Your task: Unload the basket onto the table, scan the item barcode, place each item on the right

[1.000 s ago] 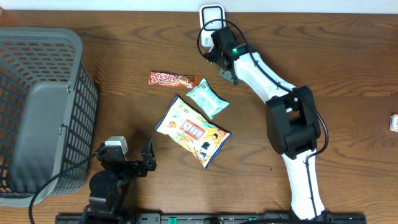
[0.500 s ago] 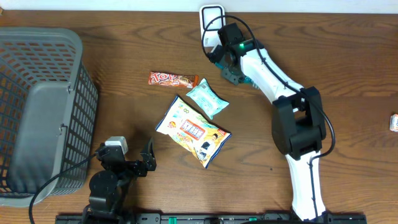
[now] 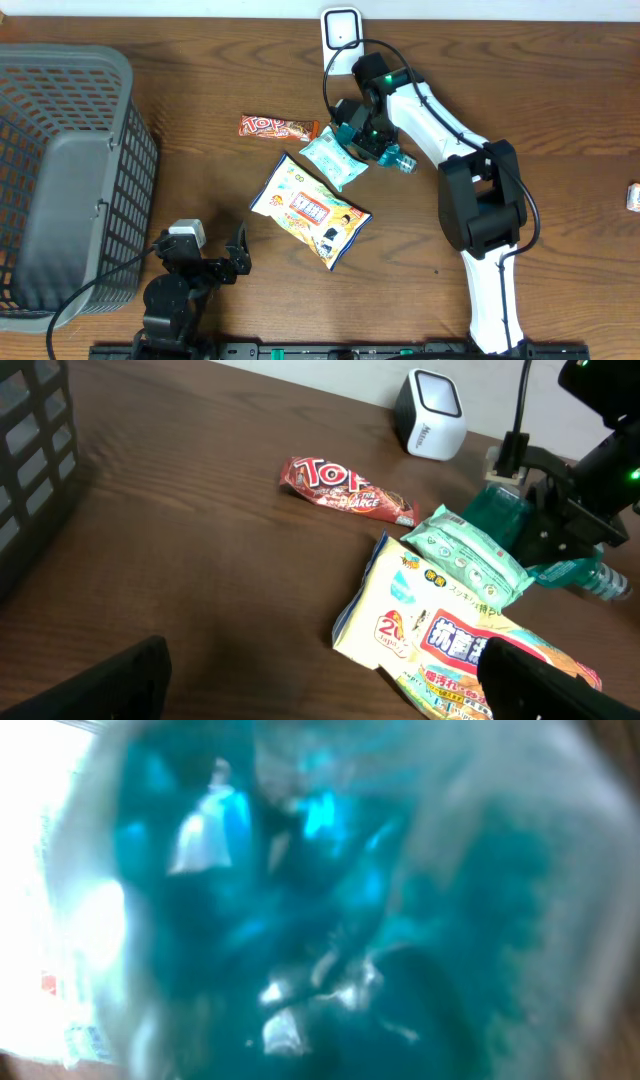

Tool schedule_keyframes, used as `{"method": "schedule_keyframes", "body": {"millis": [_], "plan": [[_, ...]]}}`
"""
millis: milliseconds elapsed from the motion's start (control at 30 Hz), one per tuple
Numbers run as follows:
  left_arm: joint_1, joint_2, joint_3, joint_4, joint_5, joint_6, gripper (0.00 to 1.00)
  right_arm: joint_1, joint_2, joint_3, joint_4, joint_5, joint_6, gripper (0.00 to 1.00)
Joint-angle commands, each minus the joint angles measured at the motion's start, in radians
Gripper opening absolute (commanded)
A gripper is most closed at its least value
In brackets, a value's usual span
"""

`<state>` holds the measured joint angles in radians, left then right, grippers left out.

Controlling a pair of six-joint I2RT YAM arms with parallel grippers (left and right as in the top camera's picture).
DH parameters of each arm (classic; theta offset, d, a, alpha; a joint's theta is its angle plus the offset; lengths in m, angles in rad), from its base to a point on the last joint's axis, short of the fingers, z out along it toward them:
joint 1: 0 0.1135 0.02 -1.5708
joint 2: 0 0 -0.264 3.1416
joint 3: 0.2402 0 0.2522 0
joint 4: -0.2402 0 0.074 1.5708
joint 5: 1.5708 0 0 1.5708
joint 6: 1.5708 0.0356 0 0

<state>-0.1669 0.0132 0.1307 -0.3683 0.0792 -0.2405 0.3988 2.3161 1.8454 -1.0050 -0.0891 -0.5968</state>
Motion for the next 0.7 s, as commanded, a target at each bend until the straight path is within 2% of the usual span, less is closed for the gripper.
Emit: {"method": "schedule_keyframes", "body": {"millis": [0, 133, 300, 400, 467, 567, 667], "plan": [[-0.004, -0.002, -0.015, -0.021, -0.006, -0.012, 0.98, 0.011, -0.007, -0.011, 0.017, -0.033, 0.029, 0.54], [-0.004, -0.002, -0.015, -0.021, -0.005, -0.012, 0.98, 0.015, -0.039, 0.016, 0.011, -0.033, 0.109, 0.63], [-0.004, -0.002, -0.015, -0.021, -0.006, -0.012, 0.98, 0.003, -0.13, 0.037, -0.044, -0.034, 0.136, 0.77], [-0.004, -0.002, -0.015, -0.021, -0.005, -0.012, 0.98, -0.019, -0.194, 0.037, -0.087, -0.066, 0.137, 0.91], [-0.004, -0.002, -0.015, -0.021, -0.006, -0.012, 0.98, -0.036, -0.217, 0.037, -0.113, -0.099, 0.136, 0.93], [-0.004, -0.002, -0.015, -0.021, -0.006, -0.012, 0.98, -0.073, -0.221, 0.027, -0.149, -0.14, 0.115, 0.84], [-0.004, -0.002, -0.015, -0.021, -0.006, -0.012, 0.98, -0.109, -0.219, -0.023, -0.146, -0.157, 0.1, 0.84]]}}
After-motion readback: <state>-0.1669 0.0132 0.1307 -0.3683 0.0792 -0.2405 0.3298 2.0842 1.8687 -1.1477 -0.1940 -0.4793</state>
